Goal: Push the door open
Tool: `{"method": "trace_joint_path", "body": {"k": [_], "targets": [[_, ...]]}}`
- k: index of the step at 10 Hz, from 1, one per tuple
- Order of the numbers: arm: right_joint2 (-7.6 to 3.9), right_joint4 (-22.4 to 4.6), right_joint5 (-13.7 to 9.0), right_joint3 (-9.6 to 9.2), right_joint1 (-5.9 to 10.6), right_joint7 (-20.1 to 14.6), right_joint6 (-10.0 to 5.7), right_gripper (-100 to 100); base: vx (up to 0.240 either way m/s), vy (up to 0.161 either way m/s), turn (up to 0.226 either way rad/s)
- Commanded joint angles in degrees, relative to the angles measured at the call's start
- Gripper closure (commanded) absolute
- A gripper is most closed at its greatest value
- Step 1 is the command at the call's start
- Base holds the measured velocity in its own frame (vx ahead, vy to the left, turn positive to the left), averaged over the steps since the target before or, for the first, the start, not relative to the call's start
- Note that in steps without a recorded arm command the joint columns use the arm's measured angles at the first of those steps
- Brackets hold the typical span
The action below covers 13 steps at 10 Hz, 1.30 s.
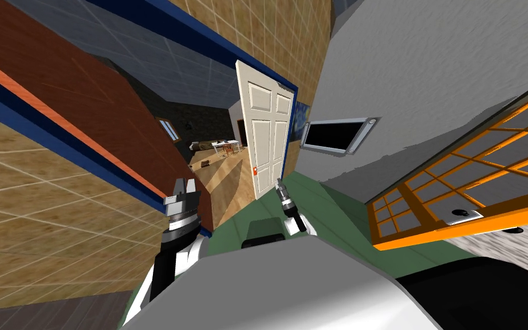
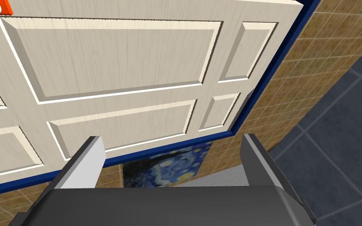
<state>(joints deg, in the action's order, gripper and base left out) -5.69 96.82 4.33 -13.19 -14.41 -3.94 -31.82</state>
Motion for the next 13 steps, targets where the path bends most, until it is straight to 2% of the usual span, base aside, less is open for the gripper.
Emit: {"method": "trace_joint_path", "body": {"k": [1, 9, 10, 13], "targets": [[-0.10, -2.37, -0.14, -0.84, 0.73, -0.10, -0.72, -100, 0.099, -0.007, -0.018], [-0.13, -12.75, -0.67, -5.15, 4.29, -0.42, -3.00, -100, 0.097, -0.013, -0.017], [-0.09, -15.27, -0.80, -6.19, 5.15, -0.50, -3.56, -100, 0.128, 0.001, -0.026], [-0.02, -19.05, -0.99, -7.76, 6.44, -0.61, -4.39, -100, 0.136, -0.003, -0.018]]}}
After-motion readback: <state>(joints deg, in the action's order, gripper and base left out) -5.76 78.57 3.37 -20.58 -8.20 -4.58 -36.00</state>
